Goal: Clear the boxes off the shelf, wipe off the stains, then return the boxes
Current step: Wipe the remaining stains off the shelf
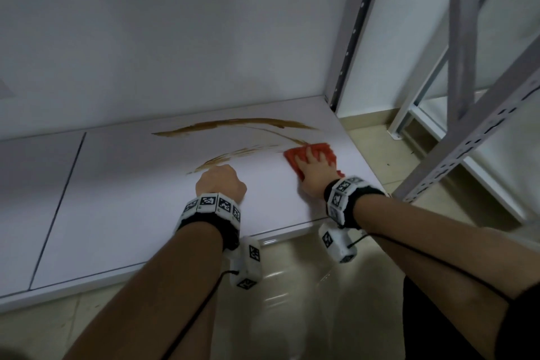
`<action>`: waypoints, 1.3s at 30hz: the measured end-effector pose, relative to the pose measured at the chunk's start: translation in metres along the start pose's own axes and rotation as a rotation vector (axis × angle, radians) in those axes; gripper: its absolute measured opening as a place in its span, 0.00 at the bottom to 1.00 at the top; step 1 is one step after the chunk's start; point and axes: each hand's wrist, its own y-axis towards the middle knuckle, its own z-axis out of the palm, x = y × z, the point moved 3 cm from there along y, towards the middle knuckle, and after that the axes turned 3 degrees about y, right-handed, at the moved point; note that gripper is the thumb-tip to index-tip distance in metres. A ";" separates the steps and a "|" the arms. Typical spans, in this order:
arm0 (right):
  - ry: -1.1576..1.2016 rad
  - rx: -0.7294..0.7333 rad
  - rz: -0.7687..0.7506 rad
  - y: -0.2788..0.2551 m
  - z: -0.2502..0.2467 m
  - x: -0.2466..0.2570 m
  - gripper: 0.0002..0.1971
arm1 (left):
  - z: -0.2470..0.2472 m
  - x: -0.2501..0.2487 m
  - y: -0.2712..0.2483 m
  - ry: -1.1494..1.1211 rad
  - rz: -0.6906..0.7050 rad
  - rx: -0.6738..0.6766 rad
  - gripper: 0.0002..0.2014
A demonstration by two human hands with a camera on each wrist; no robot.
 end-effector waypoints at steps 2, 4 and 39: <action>-0.005 0.057 -0.083 -0.004 0.004 0.009 0.37 | 0.000 0.000 0.000 0.005 -0.004 0.022 0.07; -0.009 0.090 -0.126 -0.005 0.001 0.007 0.35 | 0.002 0.002 0.001 0.033 0.011 0.045 0.07; -0.094 0.167 -0.040 0.011 -0.020 0.039 0.35 | 0.000 0.021 -0.010 0.209 0.190 0.241 0.20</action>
